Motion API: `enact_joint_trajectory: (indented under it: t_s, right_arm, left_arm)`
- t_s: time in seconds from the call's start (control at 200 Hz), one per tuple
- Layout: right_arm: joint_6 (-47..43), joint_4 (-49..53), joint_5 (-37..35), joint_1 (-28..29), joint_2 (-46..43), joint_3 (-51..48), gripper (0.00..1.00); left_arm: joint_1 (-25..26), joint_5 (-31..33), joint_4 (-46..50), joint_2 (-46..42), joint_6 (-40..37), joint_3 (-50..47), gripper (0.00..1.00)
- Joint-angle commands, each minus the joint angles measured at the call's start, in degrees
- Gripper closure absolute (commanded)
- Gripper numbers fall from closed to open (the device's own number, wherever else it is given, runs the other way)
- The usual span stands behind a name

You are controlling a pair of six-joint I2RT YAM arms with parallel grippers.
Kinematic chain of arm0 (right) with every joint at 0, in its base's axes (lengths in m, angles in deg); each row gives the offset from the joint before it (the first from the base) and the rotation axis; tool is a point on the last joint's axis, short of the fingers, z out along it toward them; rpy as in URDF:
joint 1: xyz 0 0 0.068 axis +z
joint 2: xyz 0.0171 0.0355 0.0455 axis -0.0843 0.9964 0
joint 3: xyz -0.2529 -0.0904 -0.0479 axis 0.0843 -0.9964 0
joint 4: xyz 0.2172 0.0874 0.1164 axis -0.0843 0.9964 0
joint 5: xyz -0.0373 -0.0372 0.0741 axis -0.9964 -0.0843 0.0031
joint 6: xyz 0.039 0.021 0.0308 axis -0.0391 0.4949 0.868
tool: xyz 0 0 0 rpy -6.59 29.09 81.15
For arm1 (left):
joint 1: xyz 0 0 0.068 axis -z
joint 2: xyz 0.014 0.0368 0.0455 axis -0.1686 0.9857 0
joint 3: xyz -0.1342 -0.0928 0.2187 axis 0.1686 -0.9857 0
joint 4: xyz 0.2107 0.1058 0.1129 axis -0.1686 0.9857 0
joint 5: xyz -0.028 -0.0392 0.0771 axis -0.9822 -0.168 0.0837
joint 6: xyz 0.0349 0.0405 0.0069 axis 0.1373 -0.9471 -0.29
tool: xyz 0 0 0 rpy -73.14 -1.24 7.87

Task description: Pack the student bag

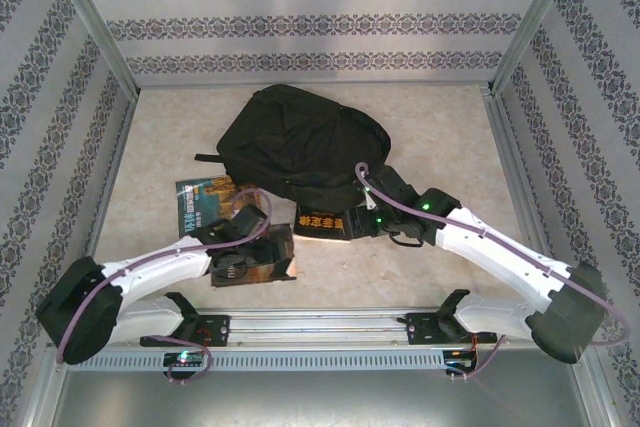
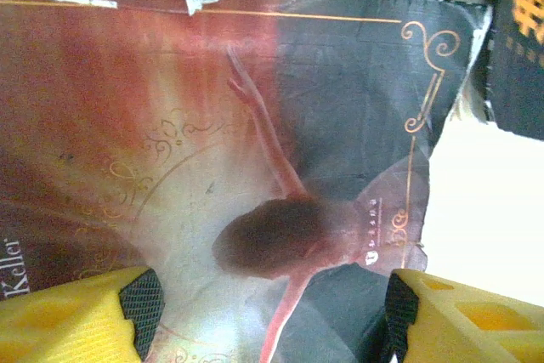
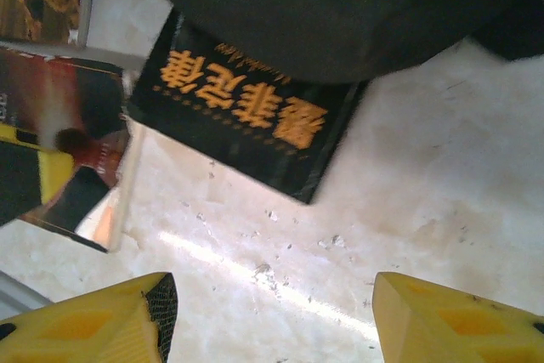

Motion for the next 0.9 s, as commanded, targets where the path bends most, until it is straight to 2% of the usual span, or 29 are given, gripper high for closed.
enact_joint_trajectory:
  t_s: [0.0,0.245,0.445,0.54,0.664,0.774,0.894]
  right_arm:
    - [0.72,-0.31,2.96,-0.04,1.4,-0.71,0.37]
    - [1.56,-0.97,4.01,-2.43,1.09,-2.23,0.37]
    - [2.07,-3.99,11.99,-7.72,3.02,-3.06,0.4]
    - [1.11,-5.36,15.44,-7.97,6.41,-0.86,0.46]
    - [0.02,-7.32,18.48,-6.88,12.75,3.05,0.56]
    - [-2.38,-7.28,16.76,-4.54,19.16,8.14,0.58]
    - [-4.08,-5.72,15.4,-3.02,27.53,15.46,0.56]
  left_arm:
    - [5.07,-9.9,-1.5,6.88,-0.5,-1.93,0.27]
    - [7.73,-10.03,-3.62,17.91,-7.75,7.74,0.29]
    - [7.83,-9.13,-1.0,21.09,-14.21,14.16,0.31]
    - [7.84,-7.99,0.21,15.42,-14.79,12.51,0.3]
    - [7.82,-5.94,1.52,1.52,-12.74,6.47,0.27]
    - [7.74,-4.08,3.36,-9.76,-6.89,0.38,0.28]
    - [7.82,-3.18,3.22,-19.64,2.0,-7.01,0.35]
